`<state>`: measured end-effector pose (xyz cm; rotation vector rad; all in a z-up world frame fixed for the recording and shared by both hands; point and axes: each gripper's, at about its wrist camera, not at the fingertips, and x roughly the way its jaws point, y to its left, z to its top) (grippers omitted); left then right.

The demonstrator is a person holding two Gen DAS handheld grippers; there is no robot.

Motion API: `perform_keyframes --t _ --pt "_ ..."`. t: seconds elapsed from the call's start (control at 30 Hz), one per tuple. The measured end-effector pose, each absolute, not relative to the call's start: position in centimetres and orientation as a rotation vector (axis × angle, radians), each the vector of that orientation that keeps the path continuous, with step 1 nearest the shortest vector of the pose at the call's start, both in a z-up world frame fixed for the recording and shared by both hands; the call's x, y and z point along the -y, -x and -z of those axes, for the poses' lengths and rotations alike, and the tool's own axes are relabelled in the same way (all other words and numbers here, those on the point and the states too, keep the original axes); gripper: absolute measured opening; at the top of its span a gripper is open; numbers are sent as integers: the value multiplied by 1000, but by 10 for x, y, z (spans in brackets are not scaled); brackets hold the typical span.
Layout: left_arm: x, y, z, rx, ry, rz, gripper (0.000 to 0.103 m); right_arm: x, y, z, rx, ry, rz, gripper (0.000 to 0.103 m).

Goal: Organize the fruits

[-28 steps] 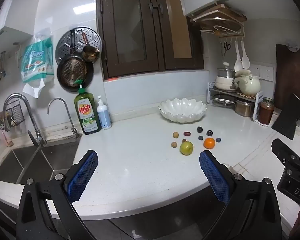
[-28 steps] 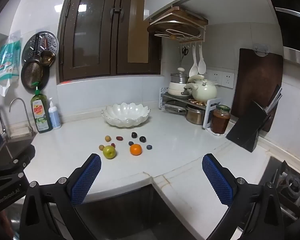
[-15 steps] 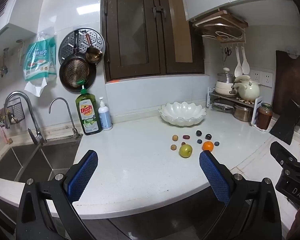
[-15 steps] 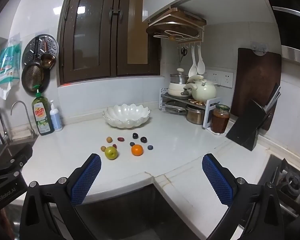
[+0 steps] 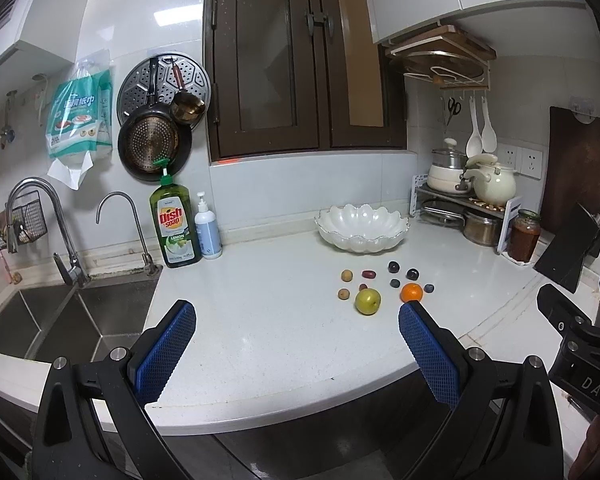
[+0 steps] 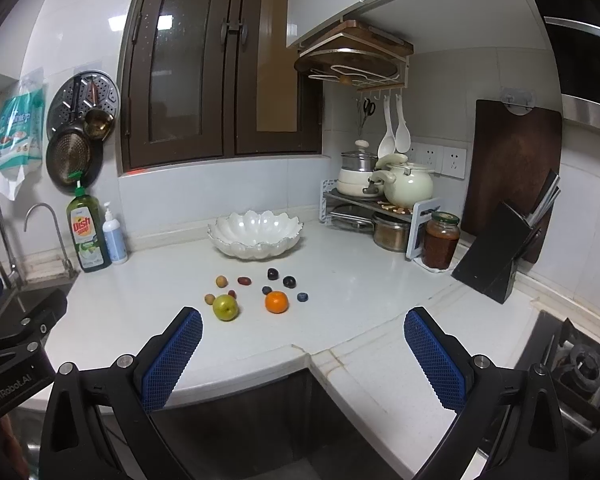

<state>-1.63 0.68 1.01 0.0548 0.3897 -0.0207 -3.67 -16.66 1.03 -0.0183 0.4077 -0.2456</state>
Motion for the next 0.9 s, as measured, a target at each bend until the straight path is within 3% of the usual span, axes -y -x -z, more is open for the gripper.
perform_keyframes --t 0.9 --pt "-7 16 -15 -370 -64 23 103 166 35 -12 -393 23 245 102"
